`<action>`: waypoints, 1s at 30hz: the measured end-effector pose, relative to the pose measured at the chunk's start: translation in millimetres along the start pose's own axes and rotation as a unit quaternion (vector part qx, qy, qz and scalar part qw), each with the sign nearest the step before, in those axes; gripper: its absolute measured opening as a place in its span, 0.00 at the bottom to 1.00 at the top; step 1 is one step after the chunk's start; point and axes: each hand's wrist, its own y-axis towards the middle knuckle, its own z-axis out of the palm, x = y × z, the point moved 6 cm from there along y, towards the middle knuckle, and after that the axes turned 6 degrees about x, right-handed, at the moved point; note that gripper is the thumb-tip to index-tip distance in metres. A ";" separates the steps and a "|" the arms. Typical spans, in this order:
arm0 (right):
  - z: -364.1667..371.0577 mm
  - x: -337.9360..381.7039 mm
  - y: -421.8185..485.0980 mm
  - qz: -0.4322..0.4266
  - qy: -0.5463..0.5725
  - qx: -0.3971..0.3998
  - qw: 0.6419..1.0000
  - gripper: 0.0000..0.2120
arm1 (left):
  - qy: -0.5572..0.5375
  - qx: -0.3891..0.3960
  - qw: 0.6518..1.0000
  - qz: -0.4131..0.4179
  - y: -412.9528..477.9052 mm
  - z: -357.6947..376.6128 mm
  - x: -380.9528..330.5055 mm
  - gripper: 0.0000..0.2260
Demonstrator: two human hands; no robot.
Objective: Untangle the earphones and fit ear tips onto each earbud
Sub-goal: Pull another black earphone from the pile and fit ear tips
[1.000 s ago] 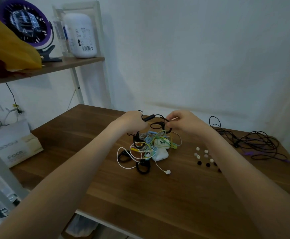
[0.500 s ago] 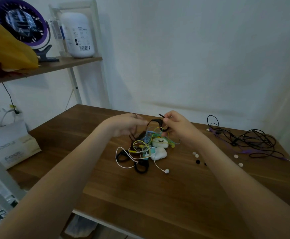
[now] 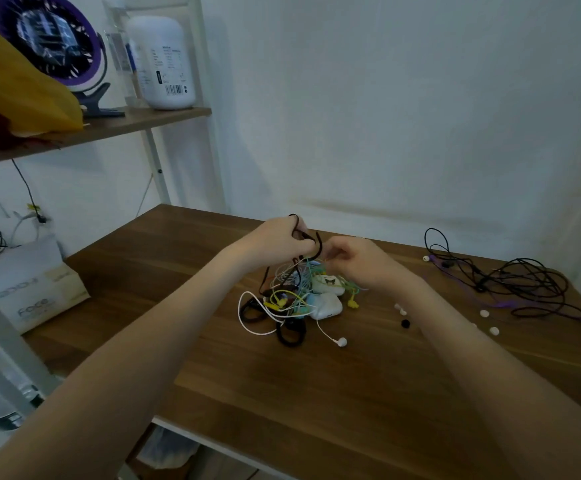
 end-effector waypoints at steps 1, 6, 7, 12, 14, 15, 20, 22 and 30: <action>-4.0 0.4 1.1 -0.002 -0.009 -0.027 1.000 0.08 | 0.027 -0.003 1.000 0.008 -0.5 -0.4 -2.1 0.11; -18.4 5.0 0.4 -0.047 0.124 -0.111 0.985 0.10 | 0.170 0.043 0.985 0.004 1.3 7.7 -1.9 0.12; -18.7 7.5 -1.4 -0.061 0.153 -0.104 0.981 0.09 | 0.182 0.046 0.982 0.002 2.4 8.8 -0.8 0.12; -17.6 -1.9 -3.5 -0.081 0.263 -0.012 0.961 0.09 | 0.110 -0.036 0.993 -0.025 6.4 -7.8 4.2 0.18; -17.9 -7.7 -3.8 -0.076 0.327 0.008 0.942 0.11 | 0.091 -0.069 0.993 -0.038 5.2 -18.5 4.9 0.18; -18.7 -9.8 -4.2 -0.077 0.354 0.011 0.932 0.11 | 0.092 -0.076 0.992 -0.042 4.9 -21.9 4.6 0.17; -24.9 -2.9 -4.9 -0.110 0.428 0.018 0.897 0.09 | 0.160 -0.020 0.986 -0.039 2.4 -18.9 -4.9 0.14; -23.6 -0.1 -1.5 -0.096 0.406 0.004 0.909 0.10 | 0.191 0.026 0.981 -0.025 -0.3 -10.8 -12.6 0.13; -20.0 15.5 -3.4 -0.102 0.512 0.008 0.853 0.10 | 0.317 0.119 0.940 -0.046 3.7 9.5 -15.5 0.07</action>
